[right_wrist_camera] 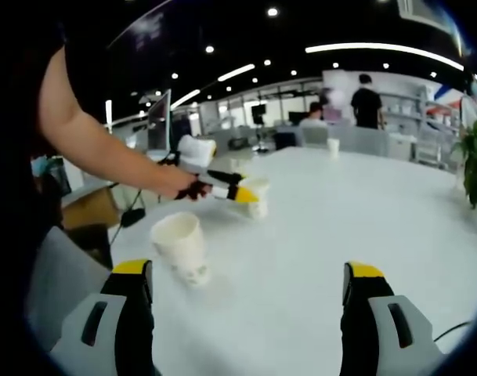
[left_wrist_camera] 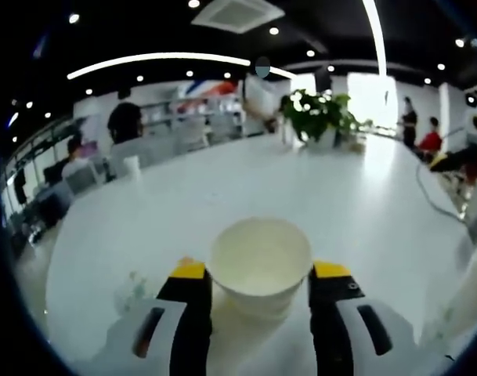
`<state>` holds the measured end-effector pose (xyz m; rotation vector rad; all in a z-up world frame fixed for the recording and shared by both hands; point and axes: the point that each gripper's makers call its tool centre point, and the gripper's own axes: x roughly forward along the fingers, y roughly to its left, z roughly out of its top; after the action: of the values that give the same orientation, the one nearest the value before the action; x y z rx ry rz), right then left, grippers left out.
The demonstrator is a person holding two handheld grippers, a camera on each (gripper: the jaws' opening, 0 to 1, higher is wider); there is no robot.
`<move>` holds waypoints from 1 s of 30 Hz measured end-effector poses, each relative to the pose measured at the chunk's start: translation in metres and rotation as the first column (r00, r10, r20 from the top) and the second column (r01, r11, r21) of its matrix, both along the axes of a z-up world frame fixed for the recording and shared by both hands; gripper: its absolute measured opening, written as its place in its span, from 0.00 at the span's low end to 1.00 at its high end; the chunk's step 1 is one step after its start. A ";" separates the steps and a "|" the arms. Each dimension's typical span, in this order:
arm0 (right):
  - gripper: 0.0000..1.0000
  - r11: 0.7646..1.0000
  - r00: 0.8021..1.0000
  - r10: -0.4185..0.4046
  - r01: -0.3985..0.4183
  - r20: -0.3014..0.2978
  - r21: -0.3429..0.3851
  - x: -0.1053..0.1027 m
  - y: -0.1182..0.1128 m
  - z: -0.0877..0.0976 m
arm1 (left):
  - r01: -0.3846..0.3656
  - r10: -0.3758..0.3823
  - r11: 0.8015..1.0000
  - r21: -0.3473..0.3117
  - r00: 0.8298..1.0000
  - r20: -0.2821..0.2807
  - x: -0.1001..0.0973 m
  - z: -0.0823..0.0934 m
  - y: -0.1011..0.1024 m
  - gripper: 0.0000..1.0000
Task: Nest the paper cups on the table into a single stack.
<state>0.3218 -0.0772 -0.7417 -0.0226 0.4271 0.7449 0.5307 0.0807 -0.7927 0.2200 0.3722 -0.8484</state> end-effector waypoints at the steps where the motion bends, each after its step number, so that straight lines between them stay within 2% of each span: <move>1: 1.00 1.000 1.000 0.000 0.000 -0.001 0.002 0.000 0.000 0.000 | -0.002 0.002 1.000 -0.002 1.000 -0.002 0.000 0.000 0.000 0.43; 17: 1.00 1.000 1.000 0.008 -0.008 0.004 -0.012 0.005 0.001 -0.001 | -0.002 0.002 1.000 -0.008 1.000 -0.003 0.000 0.002 0.005 0.38; 20: 1.00 0.999 1.000 0.016 -0.016 0.016 -0.031 0.006 -0.002 -0.001 | -0.011 0.011 0.999 -0.041 1.000 -0.010 0.001 0.007 0.003 0.38; 30: 1.00 0.999 0.998 0.020 -0.019 0.052 -0.029 0.012 -0.009 0.002 | -0.003 0.002 0.999 -0.042 1.000 -0.004 0.001 0.010 0.001 0.38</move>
<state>0.3342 -0.0862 -0.7402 -0.0733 0.3878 0.7559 0.5322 0.0821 -0.7831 0.1787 0.3576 -0.8536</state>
